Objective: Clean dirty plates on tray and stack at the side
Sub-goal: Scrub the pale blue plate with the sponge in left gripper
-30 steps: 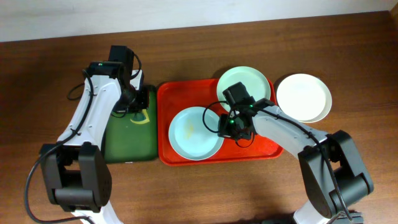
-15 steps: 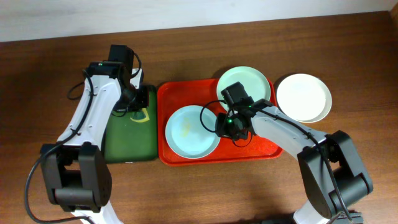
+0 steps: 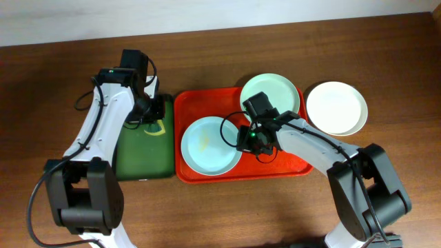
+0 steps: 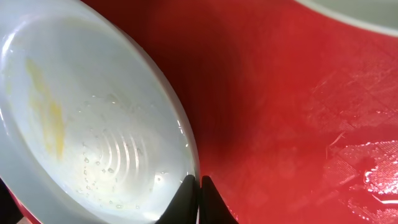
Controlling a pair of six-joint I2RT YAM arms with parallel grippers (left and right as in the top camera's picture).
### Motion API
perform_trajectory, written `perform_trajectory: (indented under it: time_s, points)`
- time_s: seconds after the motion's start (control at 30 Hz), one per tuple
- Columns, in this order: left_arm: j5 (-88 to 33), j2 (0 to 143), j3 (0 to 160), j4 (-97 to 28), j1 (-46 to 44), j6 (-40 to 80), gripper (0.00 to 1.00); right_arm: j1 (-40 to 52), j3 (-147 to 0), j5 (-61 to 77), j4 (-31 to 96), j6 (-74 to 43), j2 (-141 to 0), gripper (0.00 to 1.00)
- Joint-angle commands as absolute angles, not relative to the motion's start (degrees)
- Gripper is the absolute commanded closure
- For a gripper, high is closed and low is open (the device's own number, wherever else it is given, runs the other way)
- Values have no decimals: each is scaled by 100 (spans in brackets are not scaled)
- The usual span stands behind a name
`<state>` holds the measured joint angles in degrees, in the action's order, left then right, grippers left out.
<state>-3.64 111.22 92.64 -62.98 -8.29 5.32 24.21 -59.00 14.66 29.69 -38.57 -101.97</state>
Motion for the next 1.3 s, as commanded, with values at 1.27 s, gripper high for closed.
perform_trajectory:
  time_s: [1.27]
  points:
    - [-327, 11056, 9288, -6154, -882, 419, 100, 2744, -5627, 1138, 2405, -3846, -10366, 96]
